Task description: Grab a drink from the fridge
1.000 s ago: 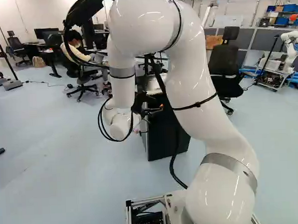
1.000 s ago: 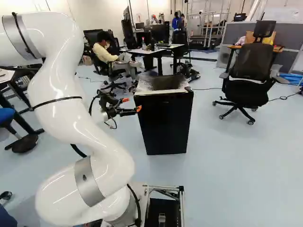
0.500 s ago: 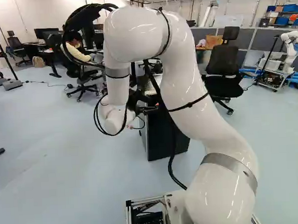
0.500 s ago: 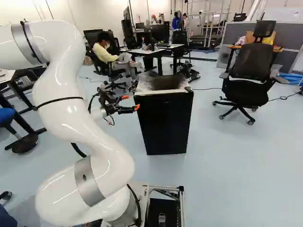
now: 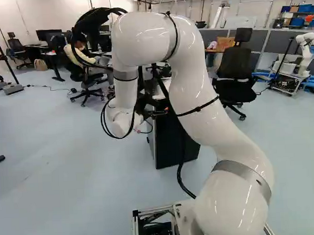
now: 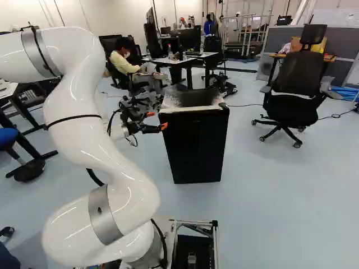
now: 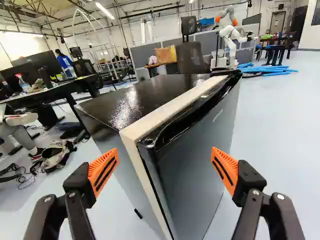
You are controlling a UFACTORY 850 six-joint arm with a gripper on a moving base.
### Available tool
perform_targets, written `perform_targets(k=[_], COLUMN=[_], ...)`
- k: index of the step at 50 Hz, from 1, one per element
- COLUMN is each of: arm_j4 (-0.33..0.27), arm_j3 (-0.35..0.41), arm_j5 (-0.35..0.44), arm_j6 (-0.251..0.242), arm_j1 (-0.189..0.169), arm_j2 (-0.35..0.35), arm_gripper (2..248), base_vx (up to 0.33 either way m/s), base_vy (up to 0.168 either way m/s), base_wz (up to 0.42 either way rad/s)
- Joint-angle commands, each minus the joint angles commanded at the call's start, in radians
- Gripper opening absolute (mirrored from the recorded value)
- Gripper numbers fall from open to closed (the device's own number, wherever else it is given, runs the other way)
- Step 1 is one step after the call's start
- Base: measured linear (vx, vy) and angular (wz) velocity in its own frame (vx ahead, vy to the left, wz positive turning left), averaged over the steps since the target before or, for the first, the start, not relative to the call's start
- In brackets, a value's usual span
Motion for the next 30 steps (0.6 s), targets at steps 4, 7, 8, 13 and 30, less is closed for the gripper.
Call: perform_targets(k=[4,7,8,13,30], arm_j4=[0.0,0.0,0.0,0.0,0.0], arm_j3=[0.001,0.001,0.002,0.003,0.008], arm_j5=[0.0,0.0,0.0,0.0,0.0], arm_j6=[0.0,0.0,0.0,0.0,0.0], arm_j1=[-0.004,-0.008,-0.009,-0.015,-0.035], arm_j2=[0.0,0.001,0.001,0.001,0.004], arm_gripper=[247,247,247,247,247], base_vx=[0.0,0.0,0.0,0.0,0.0], base_vy=[0.0,0.0,0.0,0.0,0.0], base_wz=[0.0,0.0,0.0,0.0,0.0])
